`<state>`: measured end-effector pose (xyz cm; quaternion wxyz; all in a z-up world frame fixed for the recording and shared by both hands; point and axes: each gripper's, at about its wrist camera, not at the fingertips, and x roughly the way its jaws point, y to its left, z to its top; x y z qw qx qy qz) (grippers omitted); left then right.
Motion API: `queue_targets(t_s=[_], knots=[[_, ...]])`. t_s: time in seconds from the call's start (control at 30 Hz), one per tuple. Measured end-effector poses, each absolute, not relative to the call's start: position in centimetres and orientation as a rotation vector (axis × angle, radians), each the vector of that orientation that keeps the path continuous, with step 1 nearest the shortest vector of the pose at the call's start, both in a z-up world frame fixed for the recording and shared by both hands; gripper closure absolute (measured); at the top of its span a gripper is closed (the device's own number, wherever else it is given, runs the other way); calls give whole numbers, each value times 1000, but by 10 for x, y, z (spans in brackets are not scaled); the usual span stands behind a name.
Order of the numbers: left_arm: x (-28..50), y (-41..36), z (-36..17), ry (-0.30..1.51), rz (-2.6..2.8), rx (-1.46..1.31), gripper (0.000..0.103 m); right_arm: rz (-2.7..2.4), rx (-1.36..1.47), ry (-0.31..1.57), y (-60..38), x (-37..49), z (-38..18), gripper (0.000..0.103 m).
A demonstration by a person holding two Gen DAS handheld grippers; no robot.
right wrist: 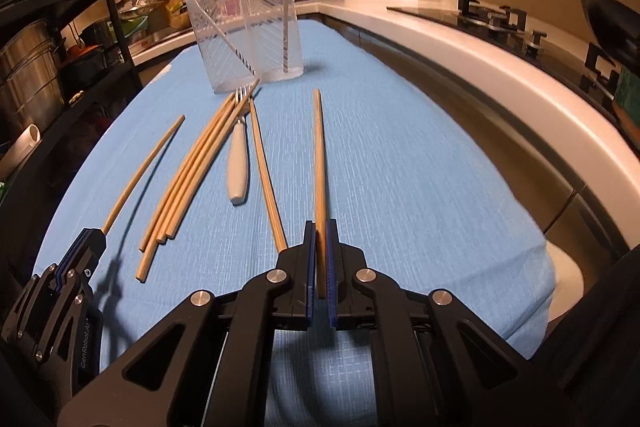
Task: Organize utensils
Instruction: 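Lift the chopstick with the left gripper while the right gripper lifts its chopstick toward the container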
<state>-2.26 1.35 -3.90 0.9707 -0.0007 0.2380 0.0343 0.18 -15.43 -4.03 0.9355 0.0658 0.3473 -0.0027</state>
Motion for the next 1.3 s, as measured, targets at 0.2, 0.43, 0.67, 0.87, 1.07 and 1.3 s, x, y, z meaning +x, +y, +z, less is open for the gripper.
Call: queue_targets(t_s=[0.2, 0.43, 0.67, 0.87, 1.07, 1.3], knots=[[-32, 17, -12, 409, 64, 4, 98, 4, 92, 641, -155, -11, -12, 98], [-38, 22, 26, 351, 50, -4, 98, 17, 38, 537, -170, -25, 34, 98], [-38, 27, 63, 299, 19, -4, 98, 38, 16, 443, -181, -29, 80, 98], [-42, 24, 85, 262, -1, 22, 98, 50, -1, 387, -179, -30, 106, 98], [-39, 21, 104, 279, -9, 20, 98, 80, 4, 376, -175, -27, 124, 98], [-25, 19, 127, 374, -49, 16, 98, 110, -7, 385, -171, -19, 143, 98]])
